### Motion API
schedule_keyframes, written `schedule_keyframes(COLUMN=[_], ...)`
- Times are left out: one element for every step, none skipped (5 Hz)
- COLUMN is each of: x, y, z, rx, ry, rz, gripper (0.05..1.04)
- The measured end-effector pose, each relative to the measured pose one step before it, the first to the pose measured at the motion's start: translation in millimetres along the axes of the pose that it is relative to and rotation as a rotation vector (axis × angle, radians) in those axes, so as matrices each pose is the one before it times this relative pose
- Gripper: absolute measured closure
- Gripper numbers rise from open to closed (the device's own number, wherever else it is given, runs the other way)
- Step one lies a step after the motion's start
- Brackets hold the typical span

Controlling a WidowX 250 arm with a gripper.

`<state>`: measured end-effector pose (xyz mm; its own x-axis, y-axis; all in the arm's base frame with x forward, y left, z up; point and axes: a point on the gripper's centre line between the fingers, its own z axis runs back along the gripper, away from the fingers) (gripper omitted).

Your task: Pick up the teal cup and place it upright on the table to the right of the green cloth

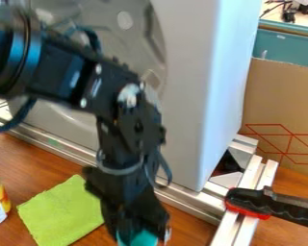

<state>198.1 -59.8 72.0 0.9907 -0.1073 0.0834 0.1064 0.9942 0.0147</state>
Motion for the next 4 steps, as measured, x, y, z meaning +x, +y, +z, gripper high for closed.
schedule_keyframes(x=[30.63,24.50,3.92,-1.31], y=[18.74,9.90,6.72,5.04], z=[-2.53,-23.10,-15.74,-15.26], rx=[-0.0068,-0.0091,0.0219,0.0366], ry=[-0.0190,0.0618,0.0830,0.0678], rz=[0.0420,0.0095,-0.0018,-0.0099], gripper=[0.972,0.971,0.972,0.971])
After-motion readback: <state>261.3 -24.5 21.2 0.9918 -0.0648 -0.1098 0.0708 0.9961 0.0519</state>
